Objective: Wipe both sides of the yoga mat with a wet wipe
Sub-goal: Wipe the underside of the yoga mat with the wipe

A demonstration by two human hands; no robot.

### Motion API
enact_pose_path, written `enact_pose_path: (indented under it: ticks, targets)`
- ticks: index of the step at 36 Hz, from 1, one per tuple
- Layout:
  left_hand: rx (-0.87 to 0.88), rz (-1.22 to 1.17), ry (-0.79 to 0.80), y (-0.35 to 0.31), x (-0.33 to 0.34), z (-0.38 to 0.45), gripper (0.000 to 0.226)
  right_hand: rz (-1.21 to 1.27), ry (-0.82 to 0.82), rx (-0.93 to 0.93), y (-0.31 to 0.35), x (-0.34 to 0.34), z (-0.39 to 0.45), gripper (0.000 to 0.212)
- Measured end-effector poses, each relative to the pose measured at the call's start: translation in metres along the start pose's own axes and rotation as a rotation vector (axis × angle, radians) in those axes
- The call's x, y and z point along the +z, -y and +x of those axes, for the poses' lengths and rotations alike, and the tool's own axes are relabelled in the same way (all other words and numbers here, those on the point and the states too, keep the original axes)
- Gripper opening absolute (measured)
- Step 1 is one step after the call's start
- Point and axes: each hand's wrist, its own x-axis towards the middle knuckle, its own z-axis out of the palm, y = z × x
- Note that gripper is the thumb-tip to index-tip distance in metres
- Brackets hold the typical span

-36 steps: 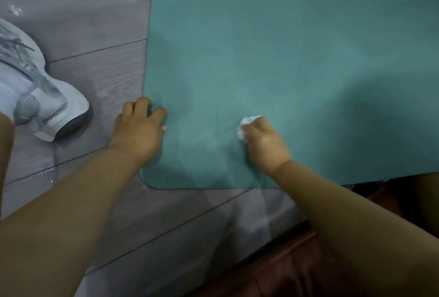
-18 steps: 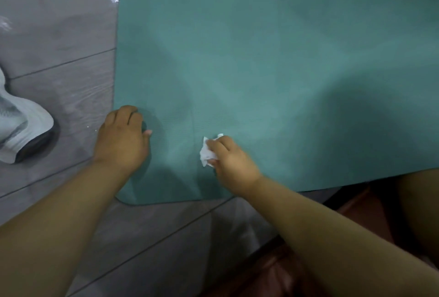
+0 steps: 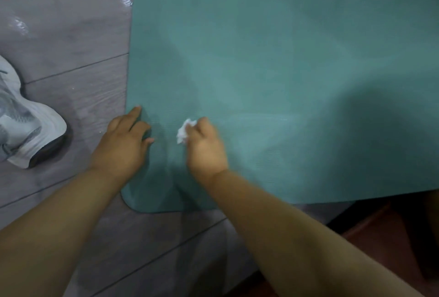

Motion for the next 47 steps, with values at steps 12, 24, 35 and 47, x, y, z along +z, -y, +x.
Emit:
enact_pose_path:
  ticks: [12,24,35,47]
  targets:
    - [0.005,0.115,0.039,0.044,-0.016,-0.015,0.048,-0.041,0.058,0.271,-0.09,-0.066,0.034,0.025]
    - [-0.132,0.083,0.069,0.045,-0.025,-0.016,0.044,0.123,0.214,-0.373,0.057,0.037,-0.012,0.029]
    - [-0.154,-0.025,0.004,0.043,-0.019,-0.018,0.05,-0.215,0.095,0.034,-0.043,-0.019,0.11,0.021]
    - [-0.285,-0.163,-0.019,0.035,-0.019,-0.033,0.057,0.036,0.527,-1.021,0.014,0.0,0.006,0.022]
